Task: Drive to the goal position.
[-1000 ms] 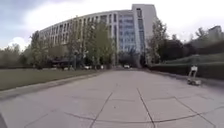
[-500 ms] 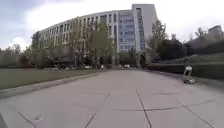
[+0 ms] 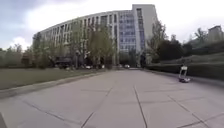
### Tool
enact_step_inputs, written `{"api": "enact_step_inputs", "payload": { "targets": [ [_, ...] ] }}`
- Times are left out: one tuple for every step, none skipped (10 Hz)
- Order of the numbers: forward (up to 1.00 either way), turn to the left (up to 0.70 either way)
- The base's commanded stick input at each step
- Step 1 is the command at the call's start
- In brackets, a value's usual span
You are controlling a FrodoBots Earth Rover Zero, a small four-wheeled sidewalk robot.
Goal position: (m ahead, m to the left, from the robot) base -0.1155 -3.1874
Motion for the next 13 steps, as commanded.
{"api": "enact_step_inputs", "payload": {
  "targets": [
    [-0.7, 0.0],
    [-0.7, 0.0],
    [-0.7, 0.0],
    [-0.7, 0.0],
    [-0.7, 0.0],
    [-0.7, 0.0],
    [-0.7, 0.0],
    [-0.7, 0.0],
    [-0.7, 0.0],
    [-0.7, 0.0],
    [-0.7, 0.0],
    [-0.7, 0.0],
    [-0.7, 0.0]
  ]
}}
